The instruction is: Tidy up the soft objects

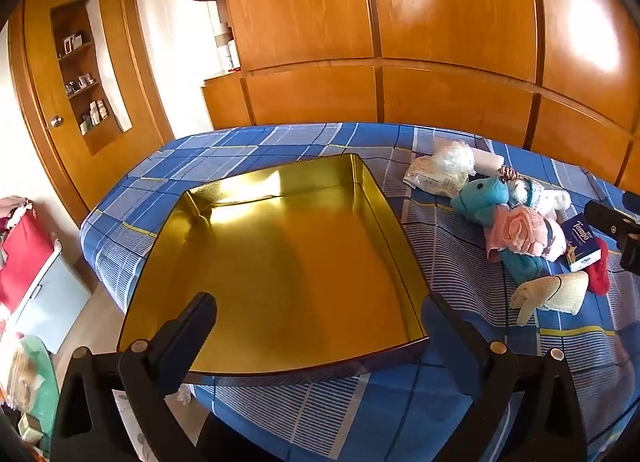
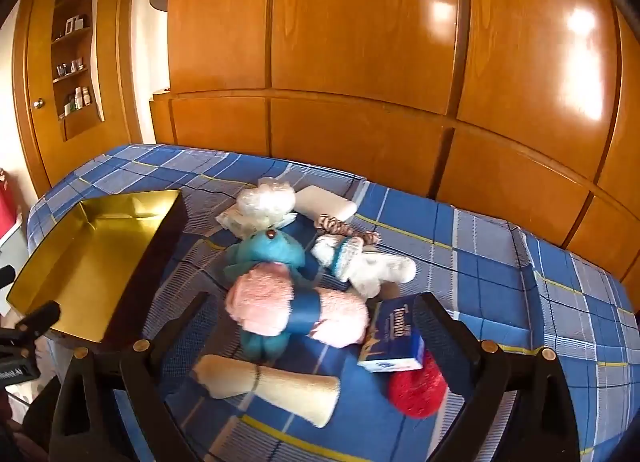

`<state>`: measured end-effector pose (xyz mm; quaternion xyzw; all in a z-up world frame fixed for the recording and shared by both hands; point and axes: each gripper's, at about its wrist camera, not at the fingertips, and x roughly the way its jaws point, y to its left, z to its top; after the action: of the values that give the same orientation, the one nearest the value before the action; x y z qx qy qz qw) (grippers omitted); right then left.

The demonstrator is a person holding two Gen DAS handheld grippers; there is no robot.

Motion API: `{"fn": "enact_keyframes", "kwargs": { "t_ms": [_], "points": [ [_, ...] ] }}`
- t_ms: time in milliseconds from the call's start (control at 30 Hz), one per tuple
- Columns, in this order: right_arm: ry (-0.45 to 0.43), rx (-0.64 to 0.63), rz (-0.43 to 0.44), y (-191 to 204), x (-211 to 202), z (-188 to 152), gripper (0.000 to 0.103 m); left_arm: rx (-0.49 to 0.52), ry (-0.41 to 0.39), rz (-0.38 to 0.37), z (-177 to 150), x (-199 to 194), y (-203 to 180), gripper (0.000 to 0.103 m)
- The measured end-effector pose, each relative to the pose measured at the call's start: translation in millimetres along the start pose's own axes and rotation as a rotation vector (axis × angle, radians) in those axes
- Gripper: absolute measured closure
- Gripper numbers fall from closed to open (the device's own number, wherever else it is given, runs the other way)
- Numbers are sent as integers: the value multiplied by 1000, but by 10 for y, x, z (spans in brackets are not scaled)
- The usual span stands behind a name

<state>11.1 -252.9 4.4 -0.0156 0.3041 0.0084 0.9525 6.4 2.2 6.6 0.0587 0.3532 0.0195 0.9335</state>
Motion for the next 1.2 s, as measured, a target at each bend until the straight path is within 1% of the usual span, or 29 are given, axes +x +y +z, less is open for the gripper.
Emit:
{"fn": "enact_keyframes", "kwargs": {
  "t_ms": [133,300,533,900,1200],
  "points": [
    [-4,7,-7,-118,56,-26,3,4,3,9,-8,4,-20,0],
    [24,70,2,-266,149,-57,3,5,14,19,-8,20,-29,0],
    [24,139,11,-411,145,-56,3,6,30,32,4,50,-43,0],
    [38,198,16,-513,162,-51,3,9,29,37,20,58,-39,0],
    [64,234,18,-576,205,-65,3,40,21,34,55,53,-95,0]
  ]
}}
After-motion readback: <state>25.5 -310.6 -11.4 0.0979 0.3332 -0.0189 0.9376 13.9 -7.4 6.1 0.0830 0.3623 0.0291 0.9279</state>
